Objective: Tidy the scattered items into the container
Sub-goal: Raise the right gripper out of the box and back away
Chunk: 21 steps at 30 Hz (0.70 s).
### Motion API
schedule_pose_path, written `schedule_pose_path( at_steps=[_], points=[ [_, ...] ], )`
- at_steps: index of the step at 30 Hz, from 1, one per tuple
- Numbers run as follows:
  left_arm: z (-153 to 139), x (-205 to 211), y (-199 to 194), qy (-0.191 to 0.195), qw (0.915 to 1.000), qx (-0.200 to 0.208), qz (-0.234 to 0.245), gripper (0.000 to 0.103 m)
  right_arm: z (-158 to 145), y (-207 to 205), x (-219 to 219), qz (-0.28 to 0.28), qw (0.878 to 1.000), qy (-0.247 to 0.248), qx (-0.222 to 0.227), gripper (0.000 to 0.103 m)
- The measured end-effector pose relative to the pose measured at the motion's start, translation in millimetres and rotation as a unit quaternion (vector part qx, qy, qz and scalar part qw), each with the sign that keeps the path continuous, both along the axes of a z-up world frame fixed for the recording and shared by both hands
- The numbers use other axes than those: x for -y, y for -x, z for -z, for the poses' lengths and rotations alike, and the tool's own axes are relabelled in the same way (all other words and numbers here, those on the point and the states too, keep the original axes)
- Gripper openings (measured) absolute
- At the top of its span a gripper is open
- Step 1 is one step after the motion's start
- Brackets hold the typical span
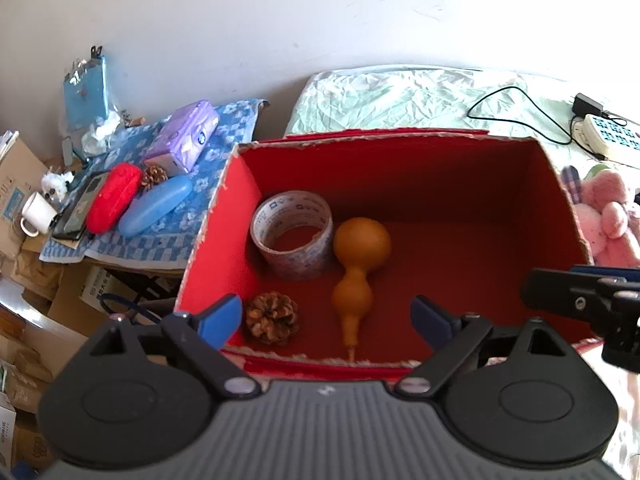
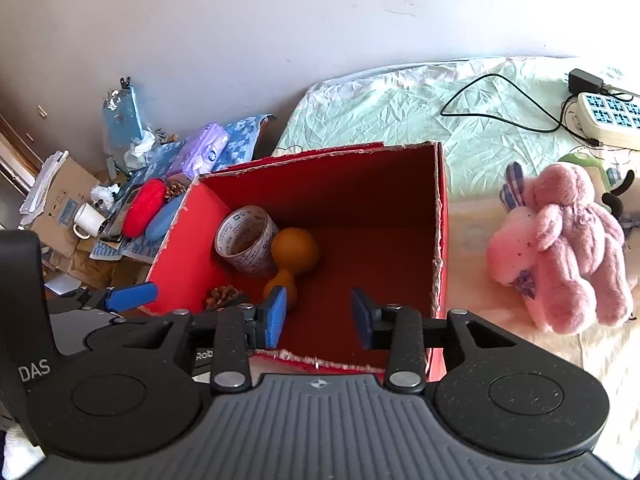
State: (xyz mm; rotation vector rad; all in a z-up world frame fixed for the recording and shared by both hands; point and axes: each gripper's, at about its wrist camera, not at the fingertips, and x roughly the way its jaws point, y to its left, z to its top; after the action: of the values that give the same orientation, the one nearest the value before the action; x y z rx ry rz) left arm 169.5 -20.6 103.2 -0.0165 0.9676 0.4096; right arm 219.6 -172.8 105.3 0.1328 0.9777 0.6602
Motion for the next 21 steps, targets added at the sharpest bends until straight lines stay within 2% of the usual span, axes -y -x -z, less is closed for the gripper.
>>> schedule_pose_path(
  at_steps=[16,21],
  points=[
    [4.7,34.9,37.6,0.016,0.9998,-0.003,-0.009,0.093,13.4,30.6,34.3,-0.001,1.000,0.002,-0.005,0.040],
    [11.2,44.2,43.1,0.022,0.9997,-0.007,-0.003,0.098,17.5,36.7,42.7,0.003,1.000,0.004,-0.008,0.042]
  ],
)
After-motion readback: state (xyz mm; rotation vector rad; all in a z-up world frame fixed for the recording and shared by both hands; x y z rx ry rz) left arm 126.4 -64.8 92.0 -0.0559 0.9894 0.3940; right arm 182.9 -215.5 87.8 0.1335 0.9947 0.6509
